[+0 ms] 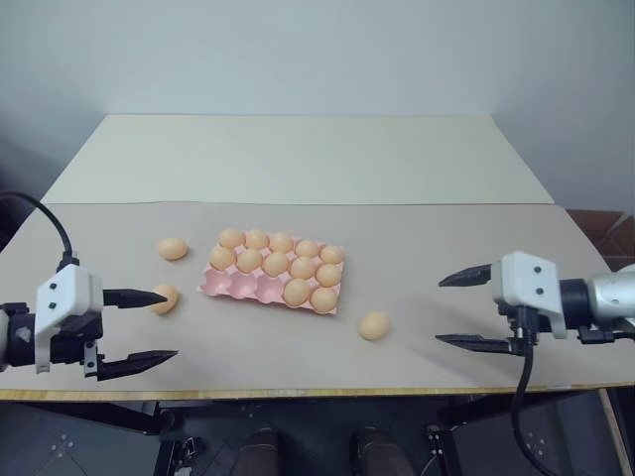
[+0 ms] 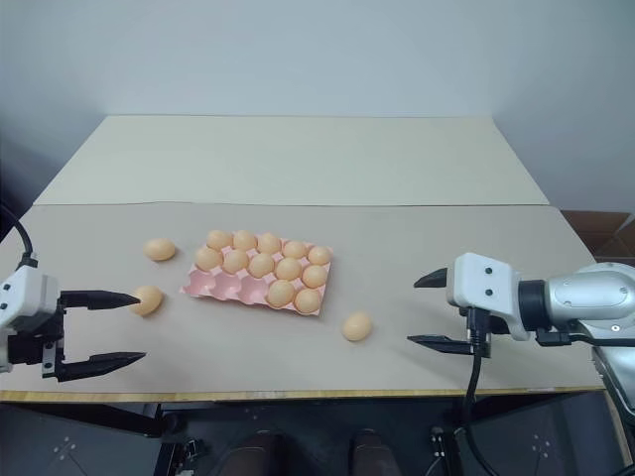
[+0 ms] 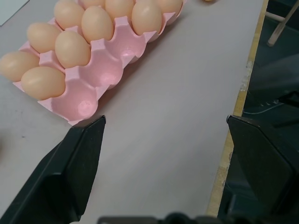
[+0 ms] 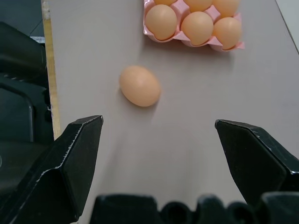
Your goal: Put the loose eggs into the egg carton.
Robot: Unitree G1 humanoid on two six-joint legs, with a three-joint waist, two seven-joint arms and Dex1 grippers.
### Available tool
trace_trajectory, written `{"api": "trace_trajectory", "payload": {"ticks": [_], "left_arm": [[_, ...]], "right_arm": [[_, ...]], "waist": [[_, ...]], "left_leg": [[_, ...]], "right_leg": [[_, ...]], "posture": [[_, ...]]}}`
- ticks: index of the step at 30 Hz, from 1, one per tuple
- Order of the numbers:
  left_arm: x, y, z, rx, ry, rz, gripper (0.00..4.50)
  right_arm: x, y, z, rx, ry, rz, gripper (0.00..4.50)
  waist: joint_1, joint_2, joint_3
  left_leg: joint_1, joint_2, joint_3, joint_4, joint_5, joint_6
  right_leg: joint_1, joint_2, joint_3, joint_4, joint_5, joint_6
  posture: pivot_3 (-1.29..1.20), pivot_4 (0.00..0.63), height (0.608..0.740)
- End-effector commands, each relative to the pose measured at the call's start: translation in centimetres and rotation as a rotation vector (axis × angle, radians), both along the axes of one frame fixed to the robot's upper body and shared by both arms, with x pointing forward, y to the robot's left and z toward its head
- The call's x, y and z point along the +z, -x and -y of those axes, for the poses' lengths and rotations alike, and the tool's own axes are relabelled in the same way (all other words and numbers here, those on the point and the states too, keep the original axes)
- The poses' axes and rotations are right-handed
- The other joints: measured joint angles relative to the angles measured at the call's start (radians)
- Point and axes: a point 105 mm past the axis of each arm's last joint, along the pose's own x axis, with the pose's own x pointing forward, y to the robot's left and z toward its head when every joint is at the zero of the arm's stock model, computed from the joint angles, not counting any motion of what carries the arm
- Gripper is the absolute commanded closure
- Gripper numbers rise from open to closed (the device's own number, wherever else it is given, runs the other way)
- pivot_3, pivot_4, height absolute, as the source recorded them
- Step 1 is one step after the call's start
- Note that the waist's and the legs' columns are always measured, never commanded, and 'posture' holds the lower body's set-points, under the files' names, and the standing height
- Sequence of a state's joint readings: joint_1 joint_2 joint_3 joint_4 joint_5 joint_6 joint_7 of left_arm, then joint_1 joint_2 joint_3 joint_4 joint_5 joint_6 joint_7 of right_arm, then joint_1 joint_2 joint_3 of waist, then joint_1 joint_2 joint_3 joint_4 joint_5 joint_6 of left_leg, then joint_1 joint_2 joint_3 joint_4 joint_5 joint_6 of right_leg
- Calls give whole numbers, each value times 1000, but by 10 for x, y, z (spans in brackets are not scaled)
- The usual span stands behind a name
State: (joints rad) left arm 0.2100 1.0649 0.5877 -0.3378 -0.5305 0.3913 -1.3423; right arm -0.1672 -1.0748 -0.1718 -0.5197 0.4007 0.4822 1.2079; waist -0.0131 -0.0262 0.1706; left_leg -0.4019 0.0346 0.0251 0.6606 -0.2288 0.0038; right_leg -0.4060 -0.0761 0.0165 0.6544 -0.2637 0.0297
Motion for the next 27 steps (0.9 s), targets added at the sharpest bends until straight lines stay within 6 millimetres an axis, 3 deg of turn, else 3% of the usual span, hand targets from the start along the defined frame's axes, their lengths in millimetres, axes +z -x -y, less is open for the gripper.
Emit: {"api": "trace_trajectory", "payload": {"ticks": [1, 15, 25, 27], "left_arm": [[6, -2, 7, -21, -6, 39, 0], [1, -6, 11, -37, -14, 15, 0], [-2, 3, 9, -16, -20, 1, 0], [-3, 4, 9, -12, -24, -1, 0]], "right_arm": [[2, -6, -13, 36, -16, 45, 45], [-45, -26, -52, 134, 62, 56, 45], [-72, -45, -56, 152, 124, 39, 45], [-74, -46, -55, 166, 141, 50, 413]], "waist": [[0, 0, 0], [0, -1, 0], [0, -1, -1], [0, -1, -1]], "left_leg": [[0, 0, 0, 0, 0, 0], [-1, 0, 0, 0, 0, 0], [-2, 0, 0, 0, 0, 0], [-1, 0, 0, 0, 0, 0]], "right_leg": [[0, 0, 0, 0, 0, 0], [-1, 0, 0, 1, 0, 0], [-2, 0, 0, 1, 0, 0], [-2, 0, 0, 1, 0, 0]], "posture": [[0, 150, 740], [0, 150, 740], [0, 150, 740], [0, 150, 740]]}}
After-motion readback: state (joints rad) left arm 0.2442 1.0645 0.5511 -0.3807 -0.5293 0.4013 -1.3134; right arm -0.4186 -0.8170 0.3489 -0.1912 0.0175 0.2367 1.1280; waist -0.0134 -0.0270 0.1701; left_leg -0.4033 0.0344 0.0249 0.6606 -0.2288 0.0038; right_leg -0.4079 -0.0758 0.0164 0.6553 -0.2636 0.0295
